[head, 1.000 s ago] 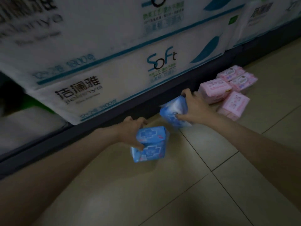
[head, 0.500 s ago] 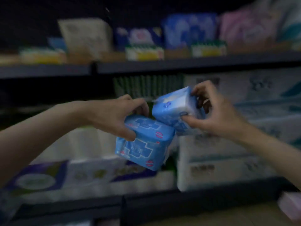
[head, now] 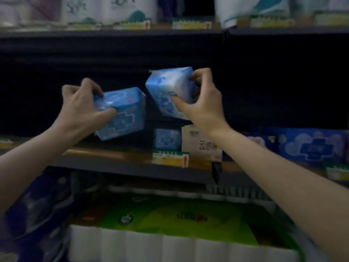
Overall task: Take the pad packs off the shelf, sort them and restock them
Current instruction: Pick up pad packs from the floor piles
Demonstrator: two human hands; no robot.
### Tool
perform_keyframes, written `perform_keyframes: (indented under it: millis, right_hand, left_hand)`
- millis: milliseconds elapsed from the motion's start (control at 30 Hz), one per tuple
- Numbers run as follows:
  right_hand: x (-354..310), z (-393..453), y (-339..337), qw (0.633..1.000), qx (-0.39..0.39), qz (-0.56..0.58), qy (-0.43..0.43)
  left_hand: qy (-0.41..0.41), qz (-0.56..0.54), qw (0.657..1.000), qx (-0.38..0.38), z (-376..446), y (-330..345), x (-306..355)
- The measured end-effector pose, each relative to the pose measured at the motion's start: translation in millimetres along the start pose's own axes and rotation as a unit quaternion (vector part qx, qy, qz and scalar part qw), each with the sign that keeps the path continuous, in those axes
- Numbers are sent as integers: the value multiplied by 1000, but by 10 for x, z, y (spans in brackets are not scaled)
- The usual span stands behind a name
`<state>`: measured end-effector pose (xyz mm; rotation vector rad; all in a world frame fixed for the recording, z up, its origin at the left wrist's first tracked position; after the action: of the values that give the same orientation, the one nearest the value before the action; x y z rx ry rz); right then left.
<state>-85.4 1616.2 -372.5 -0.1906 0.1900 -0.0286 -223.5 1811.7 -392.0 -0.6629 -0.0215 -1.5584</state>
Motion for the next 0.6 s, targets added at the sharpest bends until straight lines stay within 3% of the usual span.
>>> perform_keyframes:
  millis: [133,233,367,500,600]
  right_hand:
    - [183,243,740,978,-142,-152,-2]
    - [472,222,1115,915,-289,-281,38]
    - [789,11,1321,836,-438,-321,78]
    - [835,-64,1352,789,-471,-393,45]
    - [761,14,1196,822,-422,-380,39]
  left_hand:
    - [-115,-31,993,18,218,-3,-418]
    - [-149,-34,988,6,305,92,-586]
    - [-124,-43,990,-43,385,268,-657]
    - [-74,-47,992,-92,401,476,-589]
    - [-57,-48,989,-130,398,656,-551]
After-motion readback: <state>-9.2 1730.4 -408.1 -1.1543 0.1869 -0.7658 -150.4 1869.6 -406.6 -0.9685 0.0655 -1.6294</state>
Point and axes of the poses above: each hand's wrist, its own z-axis towards the middle knuckle, its own y-axis out of the palm, x = y × z, the point moved 6 cm from there along z, towards the middle knuckle
